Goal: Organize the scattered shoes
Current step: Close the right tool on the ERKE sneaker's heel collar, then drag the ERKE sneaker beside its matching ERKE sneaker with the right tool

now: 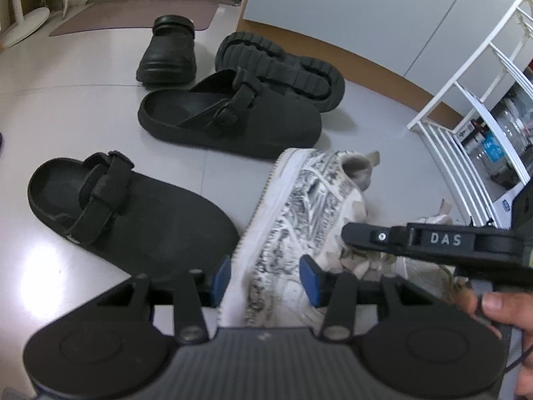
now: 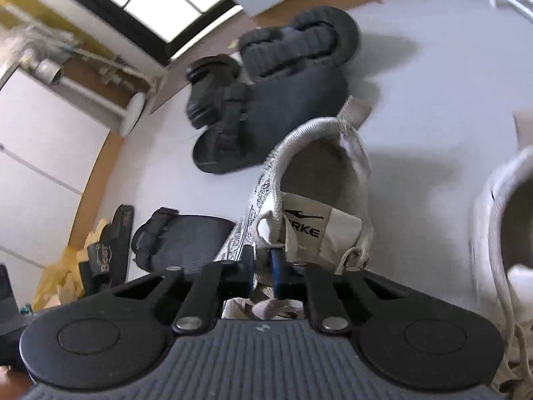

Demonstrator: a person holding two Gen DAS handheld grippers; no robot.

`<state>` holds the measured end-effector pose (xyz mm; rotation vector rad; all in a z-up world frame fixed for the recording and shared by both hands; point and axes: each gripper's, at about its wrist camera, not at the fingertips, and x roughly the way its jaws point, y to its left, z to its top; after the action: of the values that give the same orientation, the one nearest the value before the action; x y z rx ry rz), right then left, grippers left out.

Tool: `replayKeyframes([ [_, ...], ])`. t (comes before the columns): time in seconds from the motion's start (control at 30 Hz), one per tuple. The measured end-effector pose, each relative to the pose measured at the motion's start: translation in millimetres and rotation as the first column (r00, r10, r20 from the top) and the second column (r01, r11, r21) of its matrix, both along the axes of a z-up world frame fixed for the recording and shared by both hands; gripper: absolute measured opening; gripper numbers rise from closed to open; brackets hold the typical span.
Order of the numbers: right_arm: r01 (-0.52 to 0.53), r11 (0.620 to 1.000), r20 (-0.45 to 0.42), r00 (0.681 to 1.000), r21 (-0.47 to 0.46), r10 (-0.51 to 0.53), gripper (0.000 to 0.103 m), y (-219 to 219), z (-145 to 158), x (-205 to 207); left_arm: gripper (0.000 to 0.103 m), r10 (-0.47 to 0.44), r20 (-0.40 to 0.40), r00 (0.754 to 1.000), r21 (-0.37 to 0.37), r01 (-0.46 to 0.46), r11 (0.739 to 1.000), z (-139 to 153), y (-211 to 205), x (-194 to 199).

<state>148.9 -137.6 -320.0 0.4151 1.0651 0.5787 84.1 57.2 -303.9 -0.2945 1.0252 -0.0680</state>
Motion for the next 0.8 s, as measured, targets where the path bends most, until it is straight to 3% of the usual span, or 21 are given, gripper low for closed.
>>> replayKeyframes([
  [0.13, -0.028, 0.999, 0.011, 1.0, 0.041, 0.027, 0.008, 2, 10, -1, 0.049, 0.011, 0.007, 1.0, 0.002, -0.011, 1.0, 1, 4, 1],
  [0.2, -0.03, 0.999, 0.023, 0.999, 0.044, 0.029, 0.024, 2, 15, -4, 0.049, 0.021, 0.012, 1.0, 0.006, -0.021, 1.0, 2, 7, 1],
  [0.27, -0.022, 0.999, 0.03, 0.999, 0.038, 0.021, 0.028, 0, 18, -7, 0.049, 0.033, 0.013, 0.999, 0.007, -0.033, 0.999, 2, 10, 2],
  [0.43, 0.021, 1.0, 0.008, 1.0, 0.022, -0.022, 0.029, -8, 16, -12, 0.049, 0.059, 0.008, 0.998, 0.006, -0.059, 0.998, 2, 15, 3],
  [0.57, 0.076, 0.997, -0.015, 0.997, -0.003, -0.076, 0.038, -18, 11, -14, 0.049, 0.059, 0.019, 0.998, 0.005, -0.059, 0.998, 4, 17, 2],
  [0.8, 0.208, 0.977, -0.053, 0.976, -0.052, -0.21, 0.038, -36, -4, -20, 0.049, 0.073, 0.013, 0.997, -0.001, -0.073, 0.997, 3, 19, 2],
])
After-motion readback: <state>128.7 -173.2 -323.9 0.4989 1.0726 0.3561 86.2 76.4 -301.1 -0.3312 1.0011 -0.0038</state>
